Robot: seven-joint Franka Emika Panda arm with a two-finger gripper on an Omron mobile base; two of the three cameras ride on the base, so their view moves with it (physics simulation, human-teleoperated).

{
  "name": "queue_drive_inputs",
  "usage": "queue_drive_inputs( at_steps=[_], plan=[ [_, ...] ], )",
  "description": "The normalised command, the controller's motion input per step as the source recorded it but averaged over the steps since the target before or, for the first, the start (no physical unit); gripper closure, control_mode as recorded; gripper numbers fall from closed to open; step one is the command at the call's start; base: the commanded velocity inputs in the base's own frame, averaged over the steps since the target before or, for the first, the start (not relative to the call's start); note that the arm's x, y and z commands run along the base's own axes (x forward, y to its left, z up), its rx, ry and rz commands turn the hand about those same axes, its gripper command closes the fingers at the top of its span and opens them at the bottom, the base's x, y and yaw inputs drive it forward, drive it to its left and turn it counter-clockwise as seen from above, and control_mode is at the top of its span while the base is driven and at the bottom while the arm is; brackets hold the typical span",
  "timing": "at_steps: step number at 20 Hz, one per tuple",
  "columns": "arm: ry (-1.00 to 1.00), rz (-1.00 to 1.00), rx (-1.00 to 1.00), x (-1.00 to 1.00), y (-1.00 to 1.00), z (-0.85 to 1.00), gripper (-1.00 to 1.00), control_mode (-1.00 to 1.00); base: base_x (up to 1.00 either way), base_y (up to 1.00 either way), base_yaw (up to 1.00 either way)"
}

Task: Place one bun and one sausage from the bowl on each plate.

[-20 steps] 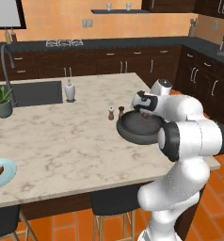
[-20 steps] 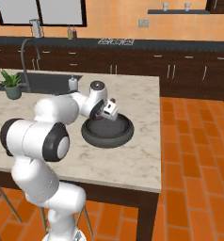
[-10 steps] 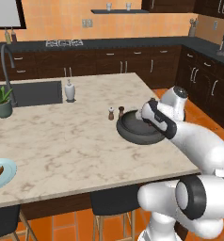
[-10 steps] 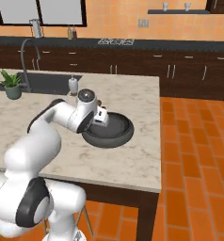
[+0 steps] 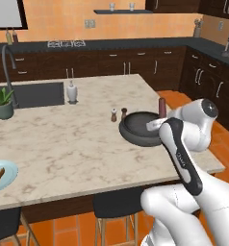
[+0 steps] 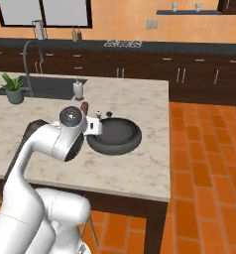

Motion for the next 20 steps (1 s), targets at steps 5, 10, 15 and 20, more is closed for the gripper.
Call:
queue_drive_inputs(
  at_steps=[5, 10, 15, 20],
  plan=[
    [0.00, 0.00, 0.00, 0.00, 0.00, 0.00, 1.00, 1.00, -1.00, 0.69, 0.12],
    [0.00, 0.00, 0.00, 0.00, 0.00, 0.00, 1.00, 1.00, -1.00, 1.00, 0.15],
    [0.00, 0.00, 0.00, 0.00, 0.00, 0.00, 1.00, 1.00, -0.97, 1.00, 0.15],
    [0.00, 0.00, 0.00, 0.00, 0.00, 0.00, 1.00, 1.00, -0.43, 1.00, 0.12]
  ],
)
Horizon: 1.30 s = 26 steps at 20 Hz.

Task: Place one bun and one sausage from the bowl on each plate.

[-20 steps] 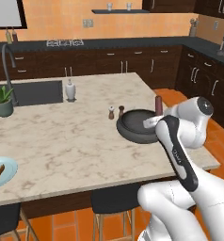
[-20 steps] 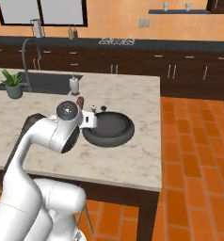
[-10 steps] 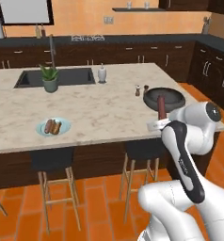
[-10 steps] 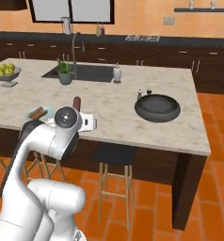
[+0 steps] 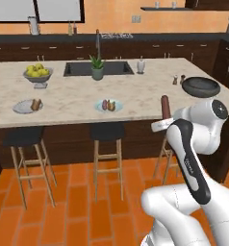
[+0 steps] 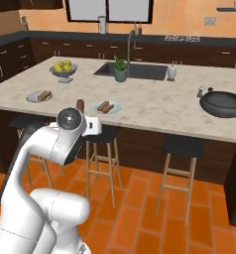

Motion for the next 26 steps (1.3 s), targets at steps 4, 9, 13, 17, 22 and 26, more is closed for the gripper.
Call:
queue_drive_inputs(
  at_steps=[4, 9, 13, 17, 22, 26],
  plan=[
    [0.00, 0.00, 0.00, 0.00, 0.00, 0.00, 1.00, 1.00, 0.03, 1.00, 0.01],
    [0.00, 0.00, 0.00, 0.00, 0.00, 0.00, 1.00, 1.00, 0.16, 1.00, 0.00],
    [0.00, 0.00, 0.00, 0.00, 0.00, 0.00, 1.00, 1.00, 0.45, 1.00, -0.01],
    [0.00, 0.00, 0.00, 0.00, 0.00, 0.00, 1.00, 1.00, 1.00, 0.95, -0.21],
    [0.00, 0.00, 0.00, 0.00, 0.00, 0.00, 1.00, 1.00, 1.00, 0.77, -0.37],
    [0.00, 0.00, 0.00, 0.00, 0.00, 0.00, 1.00, 1.00, 1.00, 0.42, -0.34]
  ],
)
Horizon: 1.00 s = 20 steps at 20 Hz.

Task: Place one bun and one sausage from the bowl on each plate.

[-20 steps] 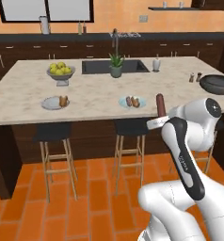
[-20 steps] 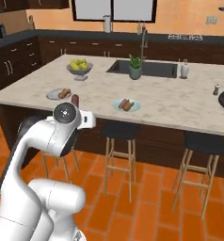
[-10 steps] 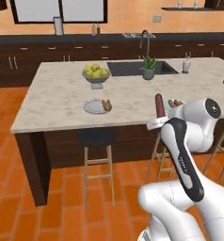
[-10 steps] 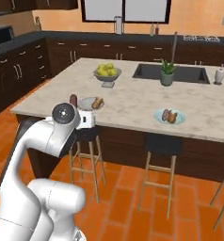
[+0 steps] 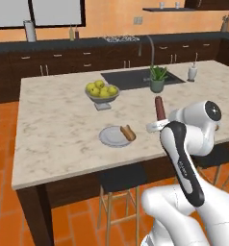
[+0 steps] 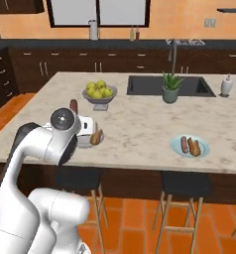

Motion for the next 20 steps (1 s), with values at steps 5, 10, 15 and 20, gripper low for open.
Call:
queue_drive_inputs(
  at_steps=[5, 10, 15, 20],
  plan=[
    [0.00, 0.00, 0.00, 0.00, 0.00, 0.00, 1.00, 1.00, 1.00, 0.31, -0.24],
    [0.09, 0.00, -0.08, 0.60, 0.51, -0.39, 1.00, -1.00, 0.28, 0.38, -0.05],
    [0.53, -0.04, -0.17, 0.88, 1.00, -0.83, 1.00, -1.00, 0.00, 0.00, 0.00],
    [0.42, 0.00, 0.08, 1.00, 0.36, -0.42, 1.00, -1.00, 0.00, 0.00, 0.00]
  ],
)
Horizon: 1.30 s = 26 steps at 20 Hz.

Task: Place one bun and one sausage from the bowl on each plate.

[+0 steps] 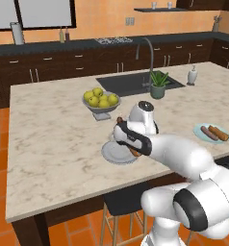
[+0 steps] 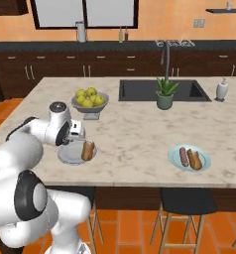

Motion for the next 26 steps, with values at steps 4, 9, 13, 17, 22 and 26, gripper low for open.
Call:
queue_drive_inputs(
  at_steps=[4, 9, 13, 17, 22, 26],
  plan=[
    [0.24, 0.00, -0.14, 0.54, 0.25, -0.57, 1.00, -1.00, 0.00, 0.00, 0.00],
    [0.00, -0.09, -0.16, 0.00, 0.02, -0.53, 1.00, -1.00, 0.00, 0.00, 0.00],
    [0.00, -0.09, -0.06, 0.09, 0.00, -0.71, 1.00, -1.00, 0.00, 0.00, 0.00],
    [0.02, -0.08, 0.00, 0.03, 0.00, -0.63, 1.00, -1.00, 0.00, 0.00, 0.00],
    [0.00, -0.13, -0.01, 0.00, 0.00, -0.36, 1.00, -1.00, 0.00, 0.00, 0.00],
    [0.00, -0.06, 0.00, 0.24, 0.06, -0.15, 1.00, -1.00, 0.00, 0.00, 0.00]
  ],
)
